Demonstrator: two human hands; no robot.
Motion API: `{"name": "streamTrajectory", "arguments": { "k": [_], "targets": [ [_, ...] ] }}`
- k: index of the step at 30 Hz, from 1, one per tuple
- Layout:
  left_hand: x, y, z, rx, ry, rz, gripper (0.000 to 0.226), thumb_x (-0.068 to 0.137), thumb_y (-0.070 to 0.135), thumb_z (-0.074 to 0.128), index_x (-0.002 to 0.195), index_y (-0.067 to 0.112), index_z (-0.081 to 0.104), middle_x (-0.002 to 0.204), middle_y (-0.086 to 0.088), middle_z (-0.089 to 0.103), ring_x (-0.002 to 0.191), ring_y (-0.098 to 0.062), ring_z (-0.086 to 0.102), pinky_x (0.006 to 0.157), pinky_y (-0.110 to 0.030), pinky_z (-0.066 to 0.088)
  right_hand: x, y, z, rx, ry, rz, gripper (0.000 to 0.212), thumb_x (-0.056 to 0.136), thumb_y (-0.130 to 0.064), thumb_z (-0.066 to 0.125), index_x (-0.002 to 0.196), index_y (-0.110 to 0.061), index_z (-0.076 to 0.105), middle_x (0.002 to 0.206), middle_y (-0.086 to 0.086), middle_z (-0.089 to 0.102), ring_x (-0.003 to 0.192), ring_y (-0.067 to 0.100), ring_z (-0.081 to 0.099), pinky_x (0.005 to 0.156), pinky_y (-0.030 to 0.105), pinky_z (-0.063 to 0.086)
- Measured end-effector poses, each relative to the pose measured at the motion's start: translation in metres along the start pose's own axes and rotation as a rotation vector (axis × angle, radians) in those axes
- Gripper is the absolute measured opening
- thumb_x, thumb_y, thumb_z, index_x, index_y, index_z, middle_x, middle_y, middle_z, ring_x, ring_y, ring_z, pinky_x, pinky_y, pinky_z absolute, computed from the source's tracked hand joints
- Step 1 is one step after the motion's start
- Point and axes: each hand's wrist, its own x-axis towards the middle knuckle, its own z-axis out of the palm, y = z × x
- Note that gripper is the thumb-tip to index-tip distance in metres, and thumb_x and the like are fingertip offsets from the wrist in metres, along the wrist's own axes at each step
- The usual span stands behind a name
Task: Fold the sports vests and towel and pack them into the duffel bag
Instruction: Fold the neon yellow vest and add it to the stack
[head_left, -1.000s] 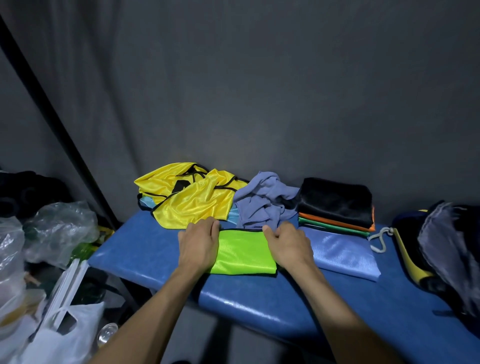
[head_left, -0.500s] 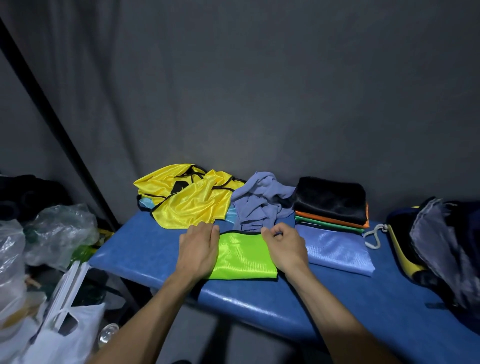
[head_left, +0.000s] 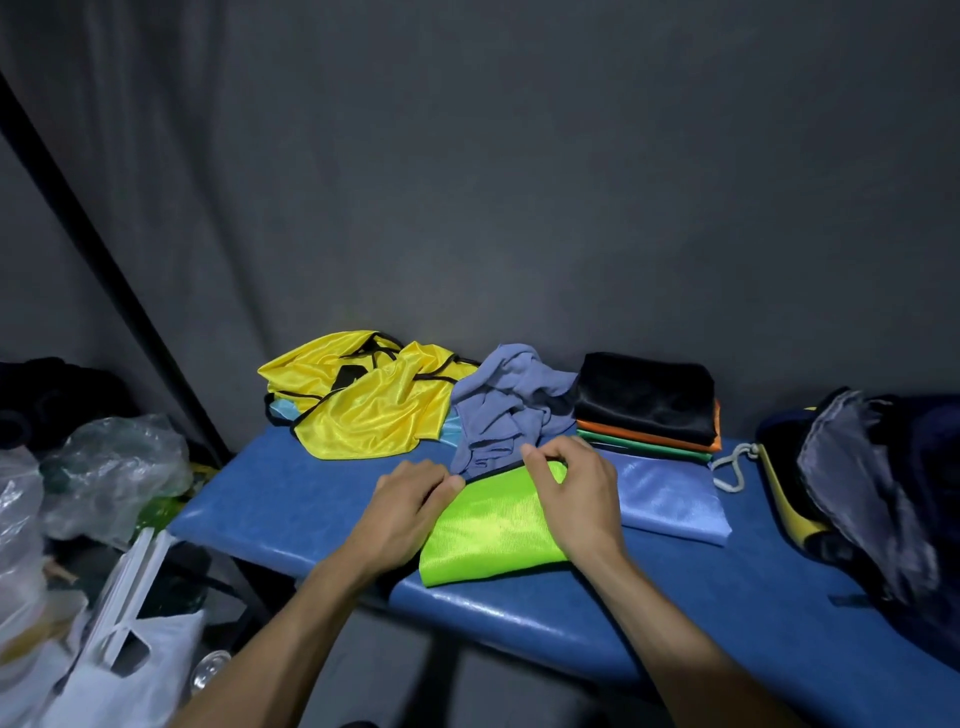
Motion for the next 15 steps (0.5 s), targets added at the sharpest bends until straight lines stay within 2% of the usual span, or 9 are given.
{"name": "streamTrajectory", "arguments": {
  "k": [3, 5, 7, 12, 15],
  "targets": [
    [0.005, 0.011, -0.005, -0.103, -0.112, 0.017, 0.058, 0.099, 0.064, 0.036, 0.075, 0.012, 0.045, 0.07, -0.005, 0.044, 0.066, -0.009, 0.04, 0.068, -0.035, 0.036, 0.003, 0.003, -0.009, 0.01, 0.002, -0.026, 0.028, 0.094, -0.039, 0.07, 0.072, -0.025, 0.061, 0.077, -0.009, 0.066, 0.081, 0.01, 0.063, 0.074, 0.041, 0.052],
    [0.01, 0.019, -0.01, -0.156, -0.209, -0.017, 0.054, 0.103, 0.055, 0.044, 0.076, 0.009, 0.046, 0.067, 0.001, 0.042, 0.062, -0.006, 0.038, 0.061, -0.033, 0.034, 0.004, 0.004, -0.014, 0.045, -0.003, -0.027, 0.025, 0.092, -0.037, 0.072, 0.073, -0.023, 0.064, 0.078, -0.012, 0.068, 0.082, 0.006, 0.064, 0.076, 0.04, 0.052],
    [0.012, 0.02, -0.01, -0.193, -0.26, -0.045, 0.046, 0.104, 0.048, 0.048, 0.073, 0.014, 0.043, 0.065, 0.009, 0.039, 0.061, -0.004, 0.037, 0.06, -0.029, 0.031, 0.003, 0.004, -0.019, 0.069, -0.001, -0.028, 0.023, 0.091, -0.035, 0.074, 0.073, -0.023, 0.064, 0.077, -0.013, 0.068, 0.082, 0.005, 0.065, 0.077, 0.041, 0.053],
    [0.021, 0.035, -0.006, -0.383, -0.247, -0.058, 0.04, 0.102, 0.038, 0.056, 0.068, 0.022, 0.042, 0.064, 0.011, 0.035, 0.061, -0.005, 0.034, 0.058, -0.022, 0.03, 0.004, 0.006, -0.037, 0.121, 0.027, 0.078, 0.016, 0.089, -0.037, 0.074, 0.081, -0.031, 0.063, 0.086, -0.018, 0.068, 0.088, 0.005, 0.063, 0.082, 0.045, 0.053],
    [0.037, 0.057, -0.004, -0.454, -0.194, -0.089, 0.037, 0.101, 0.032, 0.062, 0.07, 0.017, 0.048, 0.063, 0.011, 0.039, 0.061, -0.005, 0.035, 0.058, -0.019, 0.031, 0.01, 0.011, -0.054, 0.172, 0.078, 0.109, 0.012, 0.089, -0.033, 0.074, 0.083, -0.031, 0.065, 0.087, -0.014, 0.068, 0.086, 0.008, 0.062, 0.079, 0.047, 0.052]
  ]
}}
